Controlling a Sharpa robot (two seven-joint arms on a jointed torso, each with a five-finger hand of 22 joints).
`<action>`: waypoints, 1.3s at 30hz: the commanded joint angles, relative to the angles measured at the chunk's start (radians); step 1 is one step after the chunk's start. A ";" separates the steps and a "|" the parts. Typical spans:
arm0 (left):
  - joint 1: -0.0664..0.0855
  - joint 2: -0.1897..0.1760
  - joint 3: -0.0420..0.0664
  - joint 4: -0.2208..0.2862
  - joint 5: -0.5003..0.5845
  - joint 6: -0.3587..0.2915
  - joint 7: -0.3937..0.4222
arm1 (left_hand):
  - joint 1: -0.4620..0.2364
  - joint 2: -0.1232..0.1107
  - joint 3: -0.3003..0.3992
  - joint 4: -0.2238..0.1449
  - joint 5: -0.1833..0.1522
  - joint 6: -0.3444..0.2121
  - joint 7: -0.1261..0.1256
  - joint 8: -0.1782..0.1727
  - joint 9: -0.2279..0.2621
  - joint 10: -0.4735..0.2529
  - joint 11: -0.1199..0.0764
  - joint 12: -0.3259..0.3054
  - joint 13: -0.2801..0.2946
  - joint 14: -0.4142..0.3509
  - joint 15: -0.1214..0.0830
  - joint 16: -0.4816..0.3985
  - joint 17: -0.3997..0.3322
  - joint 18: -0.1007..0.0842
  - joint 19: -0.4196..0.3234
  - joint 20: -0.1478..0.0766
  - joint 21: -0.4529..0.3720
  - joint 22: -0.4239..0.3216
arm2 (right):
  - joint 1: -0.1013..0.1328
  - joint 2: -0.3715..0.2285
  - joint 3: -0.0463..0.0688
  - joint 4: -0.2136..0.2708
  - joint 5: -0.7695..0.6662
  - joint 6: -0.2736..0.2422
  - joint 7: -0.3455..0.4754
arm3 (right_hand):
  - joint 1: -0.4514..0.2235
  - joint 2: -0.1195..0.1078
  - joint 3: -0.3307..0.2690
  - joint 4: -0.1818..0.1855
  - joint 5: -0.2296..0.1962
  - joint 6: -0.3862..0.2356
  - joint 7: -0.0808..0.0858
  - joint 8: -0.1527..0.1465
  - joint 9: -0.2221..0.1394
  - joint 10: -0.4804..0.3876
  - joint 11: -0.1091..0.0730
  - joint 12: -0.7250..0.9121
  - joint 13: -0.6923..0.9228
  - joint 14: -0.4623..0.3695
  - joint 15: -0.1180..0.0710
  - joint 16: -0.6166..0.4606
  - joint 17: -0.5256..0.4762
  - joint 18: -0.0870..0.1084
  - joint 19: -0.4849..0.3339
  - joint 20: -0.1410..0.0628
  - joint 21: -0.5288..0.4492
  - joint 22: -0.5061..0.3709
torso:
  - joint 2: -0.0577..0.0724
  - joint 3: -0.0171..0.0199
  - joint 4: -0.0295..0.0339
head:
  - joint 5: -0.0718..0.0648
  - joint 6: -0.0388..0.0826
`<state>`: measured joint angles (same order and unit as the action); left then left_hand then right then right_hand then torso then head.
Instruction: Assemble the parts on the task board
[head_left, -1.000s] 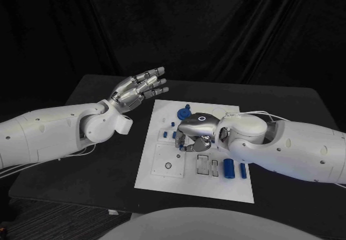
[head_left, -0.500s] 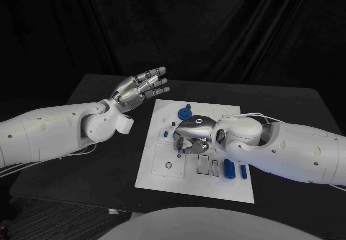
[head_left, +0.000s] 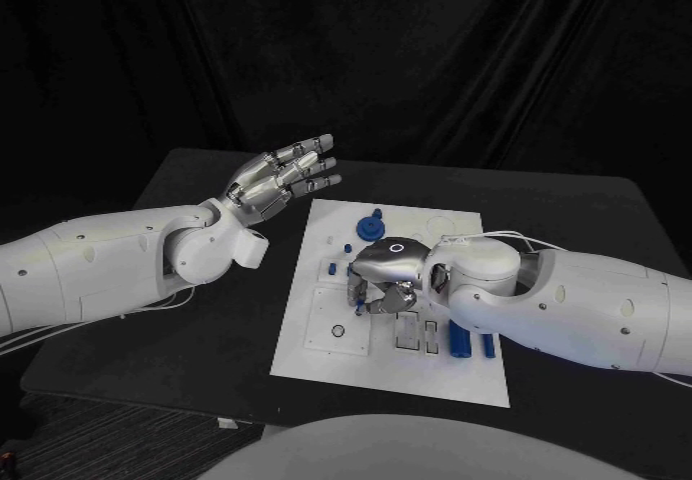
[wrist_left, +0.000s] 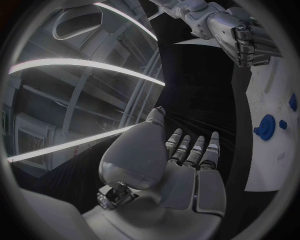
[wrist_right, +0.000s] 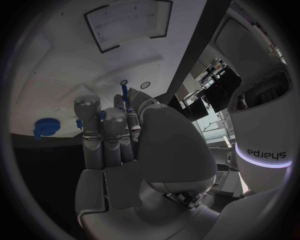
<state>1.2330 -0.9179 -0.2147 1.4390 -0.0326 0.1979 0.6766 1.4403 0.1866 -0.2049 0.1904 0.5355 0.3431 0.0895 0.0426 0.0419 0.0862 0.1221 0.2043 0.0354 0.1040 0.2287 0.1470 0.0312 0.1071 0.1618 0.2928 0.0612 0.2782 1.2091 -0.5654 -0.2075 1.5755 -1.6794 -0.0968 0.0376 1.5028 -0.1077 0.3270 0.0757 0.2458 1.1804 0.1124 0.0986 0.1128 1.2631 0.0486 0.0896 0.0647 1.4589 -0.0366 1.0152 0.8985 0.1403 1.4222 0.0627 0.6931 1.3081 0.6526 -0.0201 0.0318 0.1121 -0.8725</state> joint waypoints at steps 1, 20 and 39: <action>-0.002 0.003 0.001 0.000 0.001 0.018 0.011 | 0.000 0.012 0.002 0.000 -0.002 0.009 0.004 0.007 0.002 0.002 0.002 0.005 0.002 0.004 -0.004 0.004 0.002 -0.013 0.010 0.000 0.003 -0.001 | -0.007 0.003 0.000 -0.003 -0.007 0.010 -0.014 | 0.004 0.005 0.005 0.000 0.006 -0.007 0.000 -0.005 0.000 0.006 0.000 0.000 0.000 0.008 0.003 0.001 -0.001 -0.014 0.000 0.003 -0.006 0.095 | 0.000 -0.0001 -0.0001 | 0.000 0.000; -0.003 0.008 0.001 -0.003 0.001 0.026 0.008 | 0.000 0.013 0.002 0.001 -0.003 0.007 0.004 0.007 0.001 0.001 0.003 0.005 0.002 0.004 -0.003 0.005 0.002 -0.013 0.010 0.000 0.003 -0.002 | -0.022 0.010 0.000 -0.017 -0.007 0.007 -0.021 | 0.009 0.001 0.008 -0.007 0.007 -0.006 0.001 -0.007 -0.001 0.011 0.000 -0.001 0.001 0.005 0.002 -0.006 -0.008 -0.012 -0.002 0.003 -0.015 0.093 | 0.000 0.0000 0.0001 | 0.001 0.000; -0.005 0.011 0.001 -0.009 0.001 0.033 0.003 | 0.001 0.014 0.003 0.001 -0.002 0.009 0.004 0.007 0.001 0.002 0.005 0.006 0.002 0.005 -0.002 0.007 0.002 -0.013 0.011 0.000 0.003 -0.002 | -0.040 0.008 0.000 -0.017 -0.016 0.023 -0.006 | -0.018 -0.017 0.010 0.001 -0.038 -0.076 0.026 -0.037 -0.024 -0.040 0.024 -0.020 0.001 -0.016 0.022 -0.012 -0.012 -0.008 -0.028 0.017 -0.069 0.083 | 0.000 0.0002 0.0001 | 0.005 0.000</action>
<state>1.2297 -0.9084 -0.2148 1.4289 -0.0328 0.2158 0.6723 1.4413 0.1921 -0.2050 0.1904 0.5354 0.3485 0.0948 0.0426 0.0417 0.0860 0.1219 0.2042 0.0358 0.1040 0.2287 0.1469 0.0319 0.1074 0.1691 0.2928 0.0612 0.2775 1.1743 -0.5561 -0.2055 1.5553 -1.6860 -0.0943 0.0345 1.4906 -0.1198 0.3383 0.0702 0.2132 1.1114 0.1384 0.0648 0.0905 1.2288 0.0718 0.0730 0.0680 1.4442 -0.0220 1.0035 0.8881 0.1403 1.4025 0.0790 0.6291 1.3076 0.6521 -0.0201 0.0317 0.1168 -0.8725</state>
